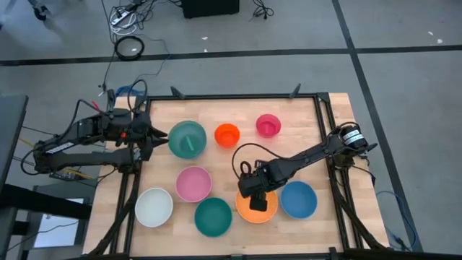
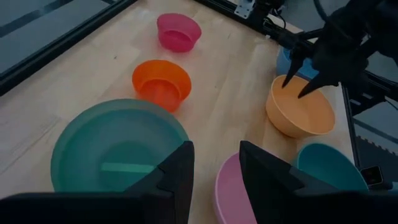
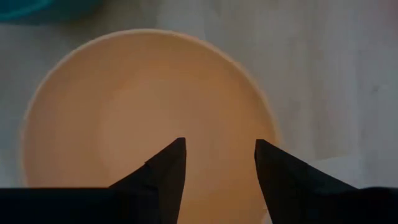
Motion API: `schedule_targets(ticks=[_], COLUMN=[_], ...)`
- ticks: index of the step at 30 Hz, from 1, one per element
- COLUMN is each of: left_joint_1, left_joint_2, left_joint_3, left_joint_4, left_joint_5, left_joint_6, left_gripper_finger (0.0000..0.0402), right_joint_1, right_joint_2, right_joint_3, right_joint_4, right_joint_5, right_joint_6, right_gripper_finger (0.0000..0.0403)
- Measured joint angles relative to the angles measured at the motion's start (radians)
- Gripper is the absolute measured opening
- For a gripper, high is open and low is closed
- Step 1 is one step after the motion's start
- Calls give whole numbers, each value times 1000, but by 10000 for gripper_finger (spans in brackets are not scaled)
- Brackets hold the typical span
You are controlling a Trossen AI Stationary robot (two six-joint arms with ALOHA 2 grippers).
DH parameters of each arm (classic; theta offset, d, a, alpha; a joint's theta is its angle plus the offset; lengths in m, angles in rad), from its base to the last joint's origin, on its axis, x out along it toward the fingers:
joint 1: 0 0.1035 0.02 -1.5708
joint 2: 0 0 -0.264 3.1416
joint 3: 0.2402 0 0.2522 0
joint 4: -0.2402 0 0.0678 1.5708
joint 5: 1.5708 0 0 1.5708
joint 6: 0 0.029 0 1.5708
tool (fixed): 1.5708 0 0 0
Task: Nest bowls inside each other
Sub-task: Stack the light orange bowl on top of the light green bowl
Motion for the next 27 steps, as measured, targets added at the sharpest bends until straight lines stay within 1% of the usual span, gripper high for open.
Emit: schedule_targets(ticks=[4,9,16,21,24,25,27], left_joint_1=[0,0,0,0,0,0,0], left_joint_2=[0,0,0,0,0,0,0], left_joint_3=[0,0,0,0,0,0,0], left_joint_4=[0,0,0,0,0,0,0], left_joint_5=[0,0,0,0,0,0,0], left_joint_6=[0,0,0,0,0,1,0], left_gripper_finger=[138,138,138,138,138,138,138], right_joint_1=[-13,-58,-87,-86,-88,-89,-91], right_joint_2=[0,4,4,4,5,5,5], right_joint_3=[-1,-28,-95,-143,-185,-198,-222], right_joint_4=[-18,-25,13,82,141,160,186], right_joint_5=[58,75,6,-15,-23,-23,-22], right_joint_6=[-49,-83,-84,-68,-45,-38,-26], right_gripper_finger=[178,179,179,176,163,153,119])
